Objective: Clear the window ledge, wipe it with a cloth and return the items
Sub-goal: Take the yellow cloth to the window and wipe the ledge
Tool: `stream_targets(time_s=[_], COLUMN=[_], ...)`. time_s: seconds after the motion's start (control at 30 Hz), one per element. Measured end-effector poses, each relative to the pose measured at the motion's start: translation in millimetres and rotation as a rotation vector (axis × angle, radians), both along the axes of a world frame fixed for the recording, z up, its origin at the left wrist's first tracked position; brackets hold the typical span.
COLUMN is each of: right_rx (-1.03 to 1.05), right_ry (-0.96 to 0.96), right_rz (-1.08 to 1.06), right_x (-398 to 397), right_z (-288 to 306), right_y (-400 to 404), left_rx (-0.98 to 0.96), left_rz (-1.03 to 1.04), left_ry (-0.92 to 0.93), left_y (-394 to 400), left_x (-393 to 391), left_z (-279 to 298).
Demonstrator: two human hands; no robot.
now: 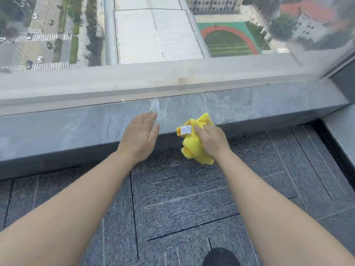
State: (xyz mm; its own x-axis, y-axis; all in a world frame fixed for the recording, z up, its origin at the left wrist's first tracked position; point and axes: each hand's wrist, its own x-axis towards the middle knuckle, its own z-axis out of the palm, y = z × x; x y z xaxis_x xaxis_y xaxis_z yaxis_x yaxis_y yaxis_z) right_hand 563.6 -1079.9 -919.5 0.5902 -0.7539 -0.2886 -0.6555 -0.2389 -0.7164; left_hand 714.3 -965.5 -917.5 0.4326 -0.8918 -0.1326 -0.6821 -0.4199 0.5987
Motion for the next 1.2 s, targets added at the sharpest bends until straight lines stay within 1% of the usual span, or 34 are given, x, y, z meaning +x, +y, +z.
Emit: stream_targets(time_s=[0.07, 0.13, 0.2, 0.3, 0.43, 0.57, 0.63, 0.67, 0.77, 0.83, 1.03, 1.2], right_rx=[-0.091, -0.17, -0.222, -0.253, -0.274, -0.31, -0.341, -0.345, -0.269, -0.254, -0.321, -0.371], right_ry=[-0.042, -0.026, 0.007, -0.019, -0.002, -0.008, 0.058, 0.123, 0.421, 0.545, 0.545, 0.504], right_rz=[-0.186, -0.309, -0.367, -0.441, -0.486, -0.46, -0.439, -0.418, -0.309, -0.229, -0.17, -0.005], right_x=[-8, -14, -23, -37, -57, -76, -86, -88, -85, -75, -45, -22], right_z=[18, 37, 55, 70, 46, 11, -3, -9, -25, -33, -38, -38], right_y=[2, -3, -11, -21, -49, -101, -132, -148, -182, -189, -184, -158], left_rx=[0.009, 0.004, -0.016, -0.045, -0.054, 0.003, 0.035, 0.044, 0.072, 0.102, 0.122, 0.087], left_rz=[-0.049, -0.087, -0.12, -0.164, -0.128, -0.04, 0.018, 0.05, 0.13, 0.174, 0.281, 0.352], left_ry=[0.007, 0.005, 0.005, -0.012, -0.01, -0.004, 0.007, 0.012, -0.022, -0.069, -0.073, -0.03], left_y=[2, -2, -9, -22, -52, -90, -108, -116, -136, -145, -158, -157], left_x=[2, 5, 7, 2, -17, -46, -61, -67, -79, -82, -86, -95], left_z=[9, 22, 37, 52, 46, 14, -2, -7, -22, -25, -24, -18])
